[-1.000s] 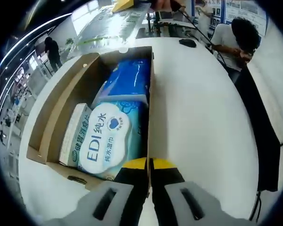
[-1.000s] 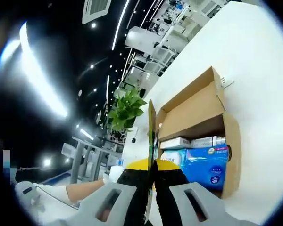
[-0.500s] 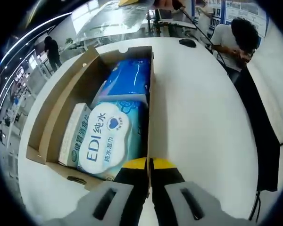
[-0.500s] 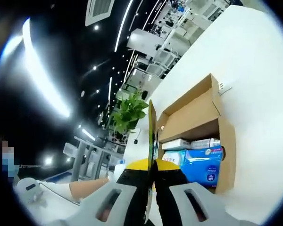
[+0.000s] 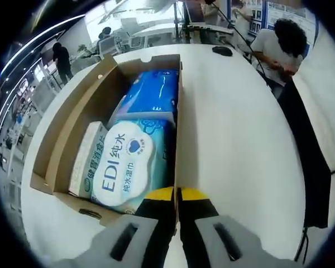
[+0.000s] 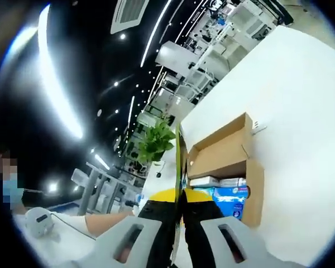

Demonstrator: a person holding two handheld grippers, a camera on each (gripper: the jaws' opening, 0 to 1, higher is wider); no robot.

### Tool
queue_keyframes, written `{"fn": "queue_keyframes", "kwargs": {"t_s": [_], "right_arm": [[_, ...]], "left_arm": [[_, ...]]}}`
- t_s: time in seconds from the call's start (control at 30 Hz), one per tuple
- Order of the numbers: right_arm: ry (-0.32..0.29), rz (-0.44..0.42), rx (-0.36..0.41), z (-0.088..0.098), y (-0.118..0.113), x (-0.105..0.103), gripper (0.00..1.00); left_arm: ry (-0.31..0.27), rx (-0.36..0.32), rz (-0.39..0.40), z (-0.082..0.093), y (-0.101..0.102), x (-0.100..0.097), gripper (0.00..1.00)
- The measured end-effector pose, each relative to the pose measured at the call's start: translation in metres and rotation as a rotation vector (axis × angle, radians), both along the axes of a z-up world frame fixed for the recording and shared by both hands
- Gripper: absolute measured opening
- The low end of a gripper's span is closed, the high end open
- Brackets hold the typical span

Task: Operate the shoe box by opening the lid, removing the specified soft item, and placing it in the target area until the item is outside and the box remains undamaged.

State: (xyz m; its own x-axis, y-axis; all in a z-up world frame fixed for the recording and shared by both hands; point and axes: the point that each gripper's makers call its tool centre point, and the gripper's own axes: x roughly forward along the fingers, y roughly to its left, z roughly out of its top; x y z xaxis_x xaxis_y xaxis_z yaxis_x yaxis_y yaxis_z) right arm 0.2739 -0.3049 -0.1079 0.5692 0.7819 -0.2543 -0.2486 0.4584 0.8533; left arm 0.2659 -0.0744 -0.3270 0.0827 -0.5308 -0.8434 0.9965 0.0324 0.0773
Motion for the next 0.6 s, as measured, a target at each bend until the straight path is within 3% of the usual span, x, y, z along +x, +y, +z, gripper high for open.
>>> {"fn": "queue_keyframes", "kwargs": {"t_s": [0.23, 0.4, 0.43, 0.5, 0.53, 0.6], "right_arm": [[-0.01, -0.005, -0.024, 0.009, -0.017, -0.002, 0.0], [-0.002, -0.019, -0.069, -0.001, -0.03, -0.002, 0.0], [-0.044, -0.037, -0.119, -0.007, -0.037, 0.001, 0.0], [-0.021, -0.044, -0.122, -0.013, -0.041, 0.0, 0.0], [0.032, -0.064, -0.12, -0.019, -0.047, -0.001, 0.0], [0.02, -0.061, -0.124, -0.022, -0.049, -0.001, 0.0]], "left_arm": [[0.001, 0.005, -0.001, -0.002, -0.001, 0.0, 0.01], [0.002, 0.005, -0.002, -0.002, -0.001, 0.0, 0.0], [0.001, 0.005, -0.002, -0.002, -0.001, 0.0, 0.01], [0.001, 0.005, 0.0, -0.002, -0.001, 0.0, 0.01], [0.001, 0.006, 0.0, -0.002, -0.001, 0.0, 0.01], [0.001, 0.007, 0.0, -0.002, -0.001, 0.0, 0.01]]}}
